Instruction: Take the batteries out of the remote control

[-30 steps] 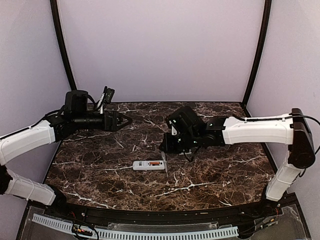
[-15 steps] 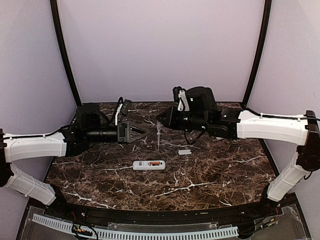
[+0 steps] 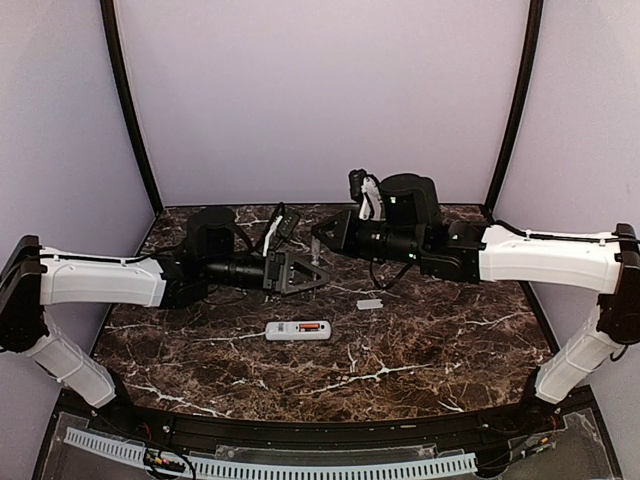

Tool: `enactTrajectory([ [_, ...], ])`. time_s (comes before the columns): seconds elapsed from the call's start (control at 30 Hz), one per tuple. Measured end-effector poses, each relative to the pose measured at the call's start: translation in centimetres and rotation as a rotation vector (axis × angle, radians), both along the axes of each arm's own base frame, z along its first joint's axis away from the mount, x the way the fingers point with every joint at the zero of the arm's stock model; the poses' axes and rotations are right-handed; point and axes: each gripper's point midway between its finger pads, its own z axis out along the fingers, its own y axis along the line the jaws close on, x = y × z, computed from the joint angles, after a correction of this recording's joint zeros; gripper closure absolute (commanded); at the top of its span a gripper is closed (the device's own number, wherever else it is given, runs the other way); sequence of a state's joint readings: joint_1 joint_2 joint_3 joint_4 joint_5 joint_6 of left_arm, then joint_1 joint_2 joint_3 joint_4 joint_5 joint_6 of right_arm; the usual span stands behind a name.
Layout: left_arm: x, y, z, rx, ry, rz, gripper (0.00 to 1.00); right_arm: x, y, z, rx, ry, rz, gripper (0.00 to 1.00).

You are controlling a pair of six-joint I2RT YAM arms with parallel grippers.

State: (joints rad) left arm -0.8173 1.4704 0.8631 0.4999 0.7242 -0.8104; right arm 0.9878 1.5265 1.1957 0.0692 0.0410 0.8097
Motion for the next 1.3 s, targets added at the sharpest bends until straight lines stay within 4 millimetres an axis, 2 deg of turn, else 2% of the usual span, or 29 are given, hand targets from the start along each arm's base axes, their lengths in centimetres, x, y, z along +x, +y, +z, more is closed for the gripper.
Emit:
enactTrajectory([
  [0.03,0.0,-0.1,0.0,0.000,-0.004,-0.001,0.65,0.0,0.0,0.0,0.001,0.000,0.000,1.00],
  [0.2,0.1,-0.1,-0.3,0.015,-0.005,0.008,0.97,0.0,0.1,0.4,0.020,-0.003,0.002,1.00],
  [0.23,0.2,0.0,-0.5,0.021,-0.004,0.013,0.99,0.0,0.1,0.5,0.022,-0.004,0.001,0.99],
  [0.27,0.4,0.0,-0.7,0.031,0.006,0.027,1.00,-0.1,0.0,0.6,0.026,-0.008,0.003,0.92],
  [0.33,0.6,0.1,-0.9,0.037,0.006,0.033,1.00,-0.1,-0.2,0.8,0.022,-0.014,0.000,0.67],
  [0.4,0.6,0.1,-0.9,0.038,0.002,0.037,1.00,-0.1,-0.3,0.8,0.024,-0.013,-0.003,0.51],
  [0.5,0.7,0.1,-0.9,0.042,-0.010,0.045,1.00,0.2,-0.7,0.2,0.010,-0.004,-0.015,0.36],
  [0.6,0.7,0.3,-1.3,0.060,-0.023,0.045,1.00,0.6,-1.4,-0.3,-0.016,0.001,-0.026,0.29],
  [0.83,0.2,1.0,-3.2,0.176,-0.084,0.014,1.00,1.5,-3.4,-1.5,-0.093,0.019,-0.011,0.26],
  [0.9,0.2,1.3,-3.5,0.219,-0.120,-0.006,1.00,1.7,-4.2,-2.3,-0.134,0.029,0.010,0.23],
  [1.07,-0.2,1.9,-3.6,0.314,-0.230,-0.076,1.00,1.1,-5.3,-3.9,-0.226,0.061,0.106,0.17],
  [1.17,-0.3,2.3,-3.7,0.367,-0.294,-0.108,1.00,0.0,-5.3,-4.6,-0.252,0.082,0.177,0.17],
  [1.3,-0.2,2.9,-4.8,0.445,-0.356,-0.150,1.00,-1.8,-5.0,-5.1,-0.257,0.104,0.279,0.28],
])
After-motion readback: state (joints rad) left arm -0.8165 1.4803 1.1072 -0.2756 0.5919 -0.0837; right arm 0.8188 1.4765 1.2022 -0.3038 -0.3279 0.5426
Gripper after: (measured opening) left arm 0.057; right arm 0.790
